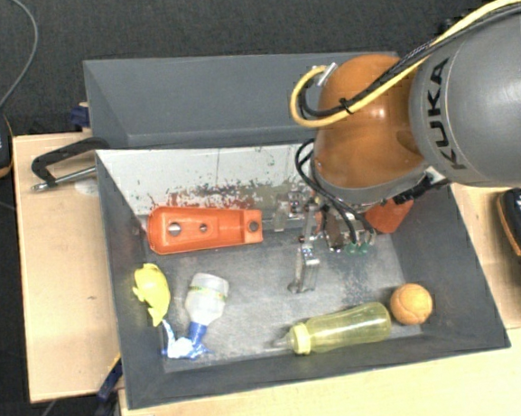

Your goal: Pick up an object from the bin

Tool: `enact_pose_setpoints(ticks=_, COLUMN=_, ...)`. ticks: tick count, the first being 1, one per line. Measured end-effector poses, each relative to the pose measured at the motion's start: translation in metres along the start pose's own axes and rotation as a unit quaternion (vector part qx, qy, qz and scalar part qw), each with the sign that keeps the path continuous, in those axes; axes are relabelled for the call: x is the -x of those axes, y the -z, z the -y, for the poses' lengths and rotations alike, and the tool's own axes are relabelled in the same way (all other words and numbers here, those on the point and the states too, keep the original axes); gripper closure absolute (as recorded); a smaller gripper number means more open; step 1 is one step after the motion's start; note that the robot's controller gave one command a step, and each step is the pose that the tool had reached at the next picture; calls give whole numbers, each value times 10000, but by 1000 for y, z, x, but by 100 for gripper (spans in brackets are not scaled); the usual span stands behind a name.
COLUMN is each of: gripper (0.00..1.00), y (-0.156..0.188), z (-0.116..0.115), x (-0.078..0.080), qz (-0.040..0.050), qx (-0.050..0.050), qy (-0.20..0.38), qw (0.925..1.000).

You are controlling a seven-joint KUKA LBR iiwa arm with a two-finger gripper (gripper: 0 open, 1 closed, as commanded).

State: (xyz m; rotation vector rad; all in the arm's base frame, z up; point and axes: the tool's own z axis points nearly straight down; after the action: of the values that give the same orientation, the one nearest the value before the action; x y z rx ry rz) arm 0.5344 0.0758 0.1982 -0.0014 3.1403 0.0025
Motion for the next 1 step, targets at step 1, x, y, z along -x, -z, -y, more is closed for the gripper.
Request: enact_pose_setpoints(ticks=1, gripper=0, y=-50, z=-6, x=32, qz=4, qx=6, qy=-390, qw=9992)
